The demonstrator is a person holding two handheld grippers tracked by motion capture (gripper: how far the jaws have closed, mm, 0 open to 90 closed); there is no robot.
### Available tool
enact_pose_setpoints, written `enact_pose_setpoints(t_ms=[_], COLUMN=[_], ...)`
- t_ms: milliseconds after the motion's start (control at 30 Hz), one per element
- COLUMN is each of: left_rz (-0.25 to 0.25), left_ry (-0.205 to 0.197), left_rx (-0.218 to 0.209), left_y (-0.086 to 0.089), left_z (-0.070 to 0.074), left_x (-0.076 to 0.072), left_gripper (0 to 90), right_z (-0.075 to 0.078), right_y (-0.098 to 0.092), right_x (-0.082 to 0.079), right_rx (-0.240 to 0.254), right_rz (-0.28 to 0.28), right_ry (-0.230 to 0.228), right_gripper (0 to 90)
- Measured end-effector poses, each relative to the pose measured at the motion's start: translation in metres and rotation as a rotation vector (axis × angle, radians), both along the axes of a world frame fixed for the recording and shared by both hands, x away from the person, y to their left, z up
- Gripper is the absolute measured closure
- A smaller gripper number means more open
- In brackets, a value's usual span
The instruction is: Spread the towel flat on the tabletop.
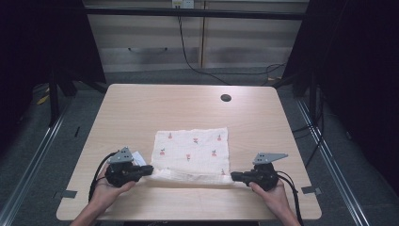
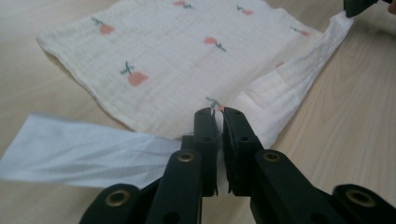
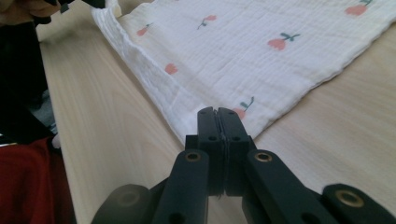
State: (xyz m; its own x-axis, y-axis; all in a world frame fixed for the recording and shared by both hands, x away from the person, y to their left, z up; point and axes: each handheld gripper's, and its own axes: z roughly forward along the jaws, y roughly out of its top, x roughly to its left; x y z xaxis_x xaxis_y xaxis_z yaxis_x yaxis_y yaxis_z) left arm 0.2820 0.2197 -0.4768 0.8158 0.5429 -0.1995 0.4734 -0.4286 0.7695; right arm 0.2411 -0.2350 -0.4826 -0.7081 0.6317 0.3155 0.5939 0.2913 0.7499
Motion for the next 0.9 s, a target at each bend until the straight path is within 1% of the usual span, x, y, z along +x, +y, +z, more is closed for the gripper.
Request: enact_pose_setpoints(t_ms=[67,100,167,233,267,333,367,467,533,567,600,667,700,767,800,833,867,900], left_rz=[0.003,0.001,0.005,0.010,0.017,0.024,0.031,0.051,0.047,0.048,0.062,0.080,0.077,0.081,0.105,0.105,0.093,0.113], left_ry=[0.004,0.005,-0.004,0.002,0.001,-0.015,-0.017,-0.042,-0.057,-0.059,-0.067,-0.094,-0.097,-0.096,-0.104,-0.094,-0.066,-0.058], left_rx=[0.018,0.002,-0.016,-0.054,-0.072,-0.085,-0.094,-0.130,-0.129,-0.127,-0.124,-0.156,-0.161,-0.128,-0.103,-0.080,-0.069,-0.050], left_y=[0.001,0.002,0.005,0.009,0.012,0.016,0.017,0.019,0.017,0.016,0.015,0.015,0.014,0.011,0.007,0.004,0.001,-0.004], left_z=[-0.001,0.000,0.005,0.010,0.013,0.020,0.022,0.035,0.044,0.047,0.052,0.063,0.067,0.068,0.065,0.060,0.053,0.046], left_x=[-0.003,-0.005,-0.008,-0.010,-0.011,-0.009,-0.008,-0.001,0.008,0.012,0.017,0.024,0.028,0.037,0.041,0.046,0.052,0.057], left_gripper=[82.1,81.7,79.0,74.4,72.2,68.4,66.8,64.1,62.3,61.1,60.0,59.6,59.8,60.4,61.6,61.6,61.5,61.9], right_z=[-0.001,-0.001,-0.002,0.000,0.001,0.004,0.006,0.011,0.013,0.015,0.015,0.017,0.018,0.020,0.020,0.020,0.020,0.019], right_y=[0.001,0.003,0.005,0.004,0.003,0.001,0.000,-0.003,-0.002,-0.001,0.001,0.005,0.007,0.012,0.015,0.017,0.020,0.022], right_x=[-0.001,-0.002,-0.004,-0.005,-0.005,-0.006,-0.005,-0.001,0.005,0.011,0.014,0.023,0.027,0.036,0.041,0.046,0.051,0.057], right_rx=[0.017,0.014,-0.001,0.004,0.006,0.018,0.017,0.021,0.014,0.010,0.005,-0.003,-0.004,-0.001,-0.002,-0.008,-0.018,-0.017], right_rz=[0.023,0.026,0.037,0.040,0.038,0.024,0.018,-0.008,-0.025,-0.027,-0.028,-0.023,-0.022,-0.014,-0.013,-0.012,-0.012,-0.016], right_ry=[0.020,0.020,0.020,0.020,0.013,0.009,0.001,-0.015,-0.027,-0.029,-0.033,-0.038,-0.043,-0.051,-0.055,-0.055,-0.061,-0.058], right_gripper=[88.5,88.3,87.7,84.5,82.0,79.9,78.6,75.0,72.3,71.4,70.9,70.6,70.6,70.8,71.1,71.6,71.7,72.0])
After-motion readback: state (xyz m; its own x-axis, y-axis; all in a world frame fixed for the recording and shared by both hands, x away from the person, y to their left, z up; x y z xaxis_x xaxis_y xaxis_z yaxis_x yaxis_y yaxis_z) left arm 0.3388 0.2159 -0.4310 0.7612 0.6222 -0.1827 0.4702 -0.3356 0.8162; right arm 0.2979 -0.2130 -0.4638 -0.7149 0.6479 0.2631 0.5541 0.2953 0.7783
